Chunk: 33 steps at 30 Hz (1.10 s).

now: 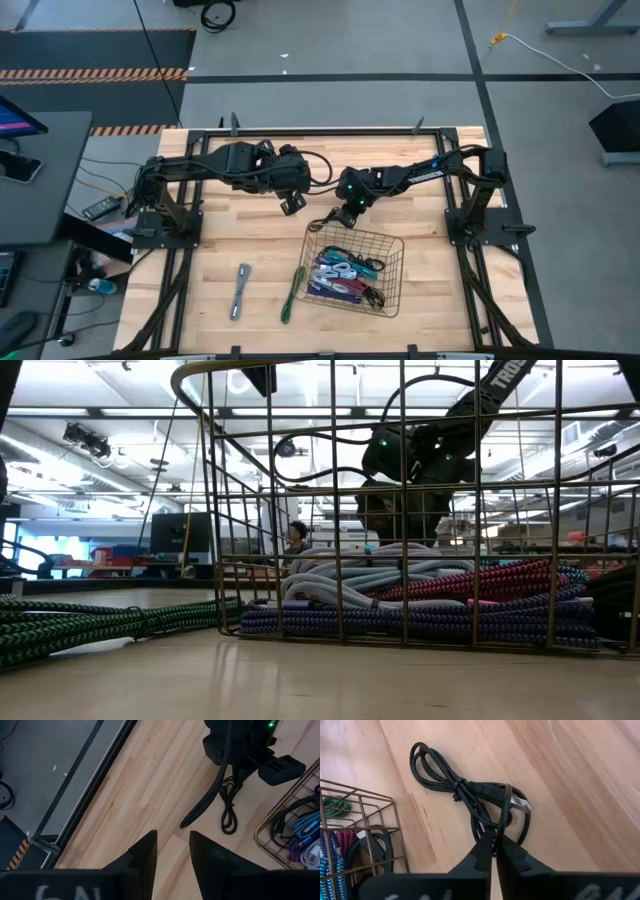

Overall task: Pick and place USB-C Cables
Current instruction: Put the black charger cable into the wire basket

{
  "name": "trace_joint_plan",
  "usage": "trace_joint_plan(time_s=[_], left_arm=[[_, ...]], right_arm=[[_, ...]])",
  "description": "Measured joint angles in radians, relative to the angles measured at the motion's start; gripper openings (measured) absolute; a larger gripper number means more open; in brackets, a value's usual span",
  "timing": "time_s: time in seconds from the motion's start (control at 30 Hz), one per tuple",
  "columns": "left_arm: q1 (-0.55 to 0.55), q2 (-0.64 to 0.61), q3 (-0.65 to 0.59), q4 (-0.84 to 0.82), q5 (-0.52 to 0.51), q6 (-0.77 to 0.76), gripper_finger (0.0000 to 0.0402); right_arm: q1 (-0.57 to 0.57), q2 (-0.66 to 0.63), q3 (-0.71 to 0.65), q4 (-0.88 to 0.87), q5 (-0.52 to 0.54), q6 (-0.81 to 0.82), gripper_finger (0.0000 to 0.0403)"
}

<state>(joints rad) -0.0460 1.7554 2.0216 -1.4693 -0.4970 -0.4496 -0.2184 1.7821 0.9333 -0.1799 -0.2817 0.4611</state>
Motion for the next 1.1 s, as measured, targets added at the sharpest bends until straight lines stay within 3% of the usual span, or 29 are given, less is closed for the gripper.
trace_joint_plan(time_s=[0.27,0.57,0.87,1.1], left_arm=[[0.000,0.000,0.000,0.000,0.000,-0.002,0.0121],[0.000,0.000,0.000,0.000,0.000,-0.002,0.0121],[0.000,0.000,0.000,0.002,0.000,-0.002,0.0121],[0.000,0.000,0.000,0.003,0.000,-0.003,0.0121]], right_arm=[[-0.005,-0.049,0.000,0.005,0.022,-0.012,0.0008],[-0.059,-0.285,0.000,-0.019,0.109,-0.012,0.0008],[-0.092,-0.534,0.000,-0.270,0.276,0.002,0.0008],[-0.047,-0.679,0.000,-0.360,0.355,0.084,0.0008]])
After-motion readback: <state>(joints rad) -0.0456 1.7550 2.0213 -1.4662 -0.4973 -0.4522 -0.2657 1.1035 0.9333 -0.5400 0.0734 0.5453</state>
